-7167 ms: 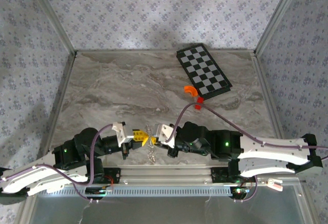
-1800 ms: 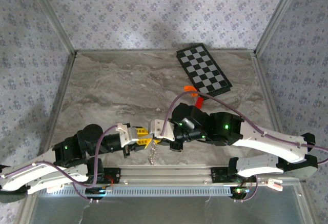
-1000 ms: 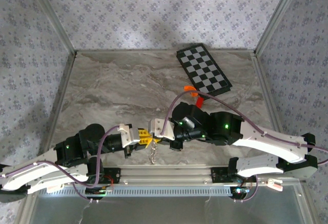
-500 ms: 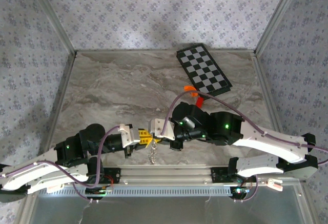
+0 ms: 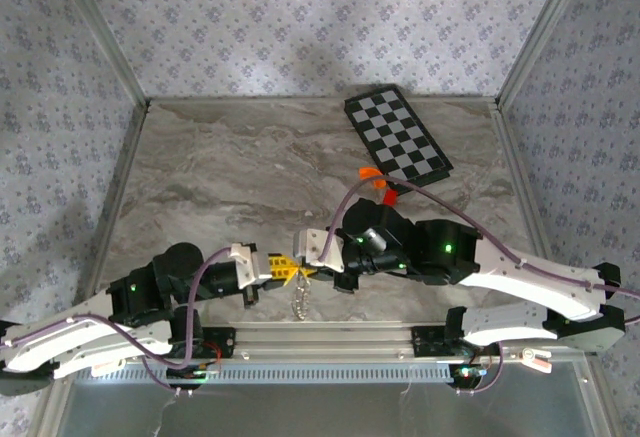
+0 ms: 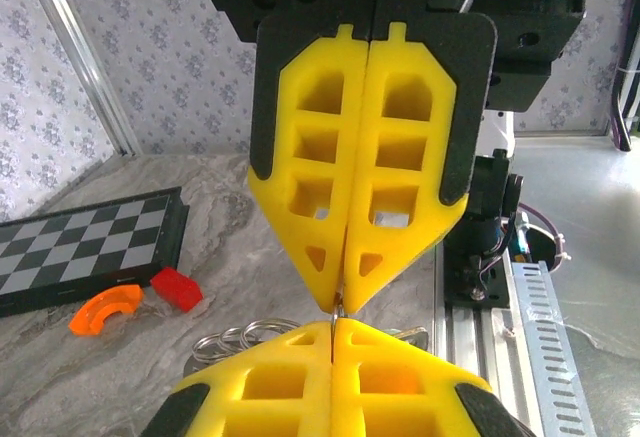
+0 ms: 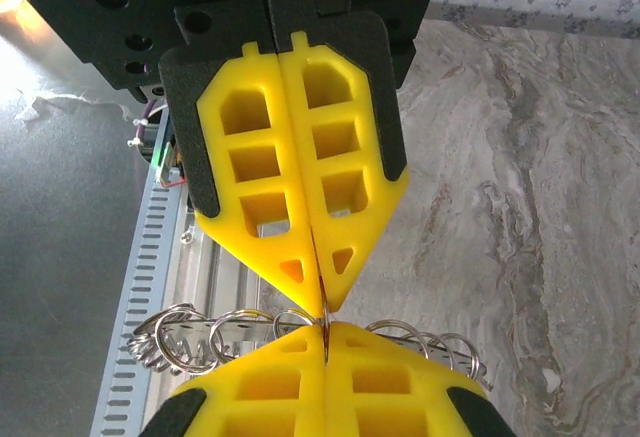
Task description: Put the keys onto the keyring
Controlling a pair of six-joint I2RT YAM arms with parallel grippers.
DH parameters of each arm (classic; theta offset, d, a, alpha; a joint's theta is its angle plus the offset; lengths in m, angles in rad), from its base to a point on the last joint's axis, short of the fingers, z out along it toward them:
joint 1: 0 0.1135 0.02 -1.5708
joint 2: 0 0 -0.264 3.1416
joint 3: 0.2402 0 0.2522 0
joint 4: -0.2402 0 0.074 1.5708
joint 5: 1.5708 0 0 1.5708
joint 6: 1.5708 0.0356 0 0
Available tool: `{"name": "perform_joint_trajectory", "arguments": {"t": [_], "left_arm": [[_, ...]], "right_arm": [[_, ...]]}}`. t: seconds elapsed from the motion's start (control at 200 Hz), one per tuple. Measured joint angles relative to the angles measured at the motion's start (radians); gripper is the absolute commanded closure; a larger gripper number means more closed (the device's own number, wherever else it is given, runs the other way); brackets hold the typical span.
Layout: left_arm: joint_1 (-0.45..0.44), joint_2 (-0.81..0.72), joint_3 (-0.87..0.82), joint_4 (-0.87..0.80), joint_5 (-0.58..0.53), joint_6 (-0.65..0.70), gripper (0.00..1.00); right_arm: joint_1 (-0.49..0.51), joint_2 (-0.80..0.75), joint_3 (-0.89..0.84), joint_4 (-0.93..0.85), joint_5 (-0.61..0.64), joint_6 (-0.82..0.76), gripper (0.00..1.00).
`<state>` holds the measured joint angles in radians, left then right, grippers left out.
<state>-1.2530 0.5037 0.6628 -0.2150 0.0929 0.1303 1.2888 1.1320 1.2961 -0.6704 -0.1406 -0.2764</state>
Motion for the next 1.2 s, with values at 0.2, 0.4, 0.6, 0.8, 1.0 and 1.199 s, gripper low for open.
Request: {"name": "perform_joint_trajectory", "arguments": {"t": [0.2,0.4,0.6,0.8,1.0,1.199], "left_arm": [[0.001,-0.032,-0.040,0.044,0.027,0.000,1.00],[0.001,-0.047,-0.052,0.108,0.053,0.000,1.00],[0.001,-0.056,-0.074,0.185,0.068,0.000,1.00],[0.001,-0.057,-0.106,0.267,0.076,-0.004,1.00],[0.001,-0.057,-0.125,0.343,0.076,-0.015,1.00],[0.001,-0.057,-0.148,0.393,0.072,-0.026,1.00]], "right_arm": [[-0.005,-0.057,-0.075,0.096,-0.034,0.047,0.77],[-0.031,-0.113,-0.144,0.196,-0.082,0.094,0.75],[-0.043,-0.117,-0.175,0.246,-0.101,0.129,0.65],[-0.052,-0.141,-0.204,0.298,-0.122,0.155,0.74],[-0.060,-0.172,-0.240,0.346,-0.137,0.169,0.81],[-0.064,-0.185,-0.252,0.362,-0.141,0.176,0.87]]}}
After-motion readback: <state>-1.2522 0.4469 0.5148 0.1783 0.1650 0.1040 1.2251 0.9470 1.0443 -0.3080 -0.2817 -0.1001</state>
